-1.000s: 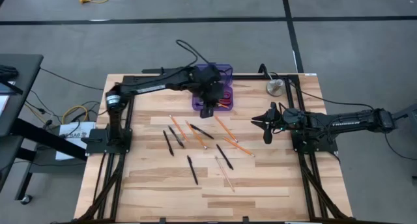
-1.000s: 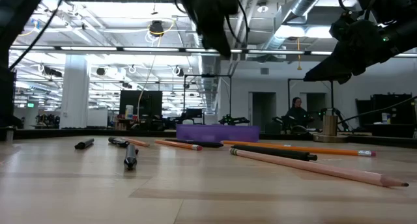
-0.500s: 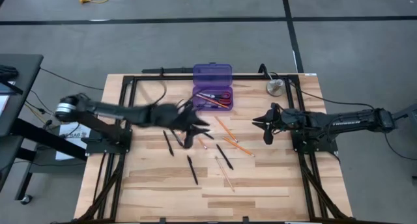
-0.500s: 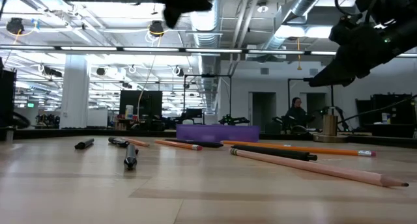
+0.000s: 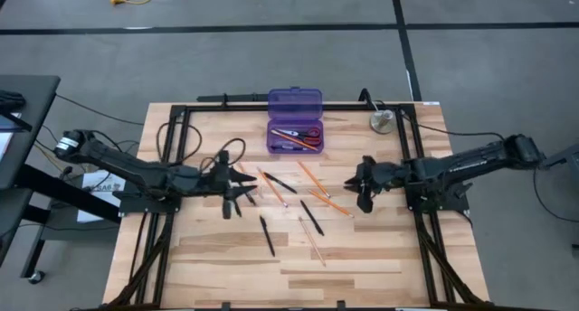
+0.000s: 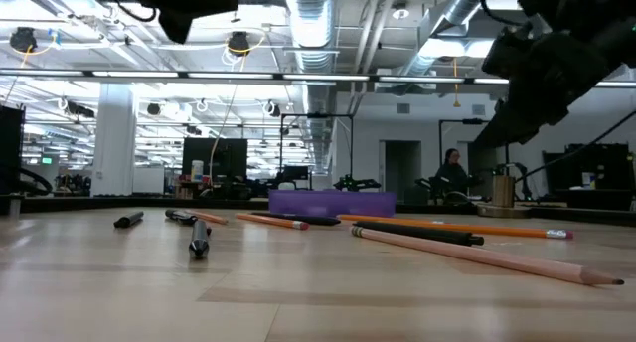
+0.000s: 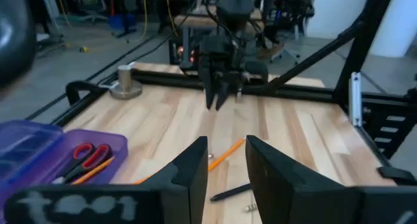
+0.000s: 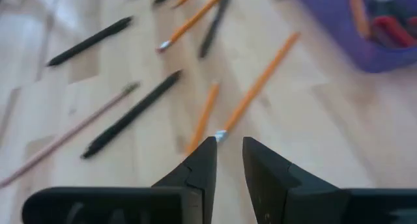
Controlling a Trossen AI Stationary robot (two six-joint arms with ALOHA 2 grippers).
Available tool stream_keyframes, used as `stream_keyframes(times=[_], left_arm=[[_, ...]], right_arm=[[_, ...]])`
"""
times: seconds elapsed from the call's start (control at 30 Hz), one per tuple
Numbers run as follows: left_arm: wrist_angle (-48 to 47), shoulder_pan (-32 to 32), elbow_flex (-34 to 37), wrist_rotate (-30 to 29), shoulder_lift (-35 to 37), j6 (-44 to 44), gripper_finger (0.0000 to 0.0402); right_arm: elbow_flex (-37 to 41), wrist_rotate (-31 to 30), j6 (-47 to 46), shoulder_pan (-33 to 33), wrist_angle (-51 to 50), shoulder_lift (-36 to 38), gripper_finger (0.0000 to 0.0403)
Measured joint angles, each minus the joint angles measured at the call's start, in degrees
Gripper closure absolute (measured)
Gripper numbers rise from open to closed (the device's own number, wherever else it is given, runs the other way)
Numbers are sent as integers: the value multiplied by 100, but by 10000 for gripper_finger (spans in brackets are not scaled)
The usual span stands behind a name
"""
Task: Pick & place school supplies into a supply box
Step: Put the yellow pencil into the violet supply box
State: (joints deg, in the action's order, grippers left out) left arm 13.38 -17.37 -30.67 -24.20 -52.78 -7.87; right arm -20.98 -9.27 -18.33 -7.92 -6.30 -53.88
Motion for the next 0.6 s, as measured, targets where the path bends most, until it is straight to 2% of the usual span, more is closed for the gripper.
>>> stream_keyframes(times=[0.13,0.3,0.6], left_arm=[[230,-94,460,-35,320,-115,310],[622,-111,915,-47,384,-337,310],[753,-111,994,-20,384,99,310]], right_arm=[[-328,-586,-74,-641,82,-471,318],[-628,-1020,-177,-1135,23,-961,297],[-790,-1520,-1269,-1682,7,-1638,269]])
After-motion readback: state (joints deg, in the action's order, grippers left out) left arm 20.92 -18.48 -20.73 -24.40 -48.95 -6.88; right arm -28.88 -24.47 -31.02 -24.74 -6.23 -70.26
